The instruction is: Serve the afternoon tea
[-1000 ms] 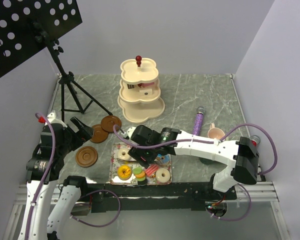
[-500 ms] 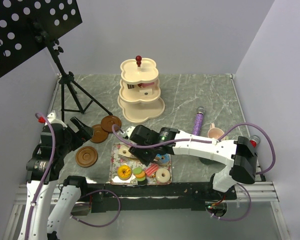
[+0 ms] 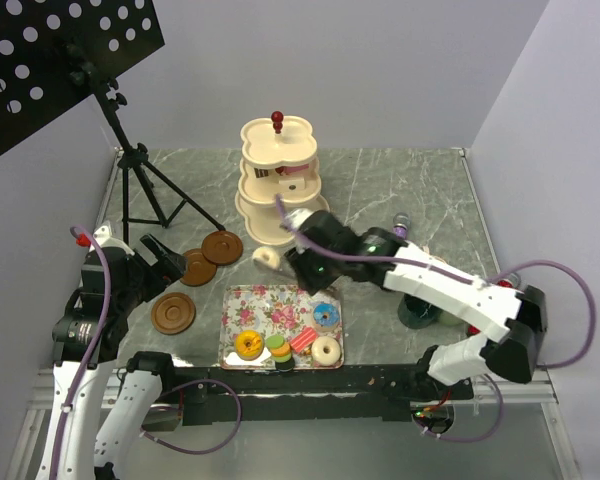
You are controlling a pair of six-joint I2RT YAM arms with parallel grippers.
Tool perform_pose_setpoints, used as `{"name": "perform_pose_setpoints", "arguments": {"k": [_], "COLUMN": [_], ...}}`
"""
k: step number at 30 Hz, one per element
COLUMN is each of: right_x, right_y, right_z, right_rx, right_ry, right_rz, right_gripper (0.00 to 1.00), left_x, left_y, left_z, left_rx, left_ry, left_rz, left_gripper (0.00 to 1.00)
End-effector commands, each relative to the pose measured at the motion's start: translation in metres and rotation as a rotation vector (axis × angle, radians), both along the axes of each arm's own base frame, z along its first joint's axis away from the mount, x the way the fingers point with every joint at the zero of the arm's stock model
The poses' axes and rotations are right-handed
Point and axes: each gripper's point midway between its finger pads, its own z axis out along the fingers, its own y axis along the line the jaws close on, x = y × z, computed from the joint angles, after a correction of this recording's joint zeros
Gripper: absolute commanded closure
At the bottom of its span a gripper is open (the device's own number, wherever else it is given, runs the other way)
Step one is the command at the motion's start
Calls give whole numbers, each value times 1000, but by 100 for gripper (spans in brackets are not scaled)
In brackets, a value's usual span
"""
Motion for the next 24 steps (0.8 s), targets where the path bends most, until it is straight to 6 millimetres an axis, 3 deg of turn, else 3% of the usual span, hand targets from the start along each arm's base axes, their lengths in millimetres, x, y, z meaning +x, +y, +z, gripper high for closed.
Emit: {"name": "perform_pose_setpoints", "arguments": {"k": [1,6,12,16,24], "right_x": [23,55,107,146,206], "right_y": [-44,-85,-109,-113,-101], "right_z": [12,8,8,12,13], "right_rx": [28,34,108,152,168], "right_ry": [-45,-69,-92,-117,-194], "right_rz": [-123,-244,-374,-428,-416], "right_gripper": [60,60,61,62,63], "left_x": [1,-5,-9,-3,7], "left_y": [0,4,6,5,10], "left_z": [10,14,12,14,26], "left_rx": [-18,-16,-16,3,38], "left_ry": [-33,-41,-46,-43,-57], "left_rz": [17,37,47,33,40], "left_gripper": [0,0,0,0,0]}}
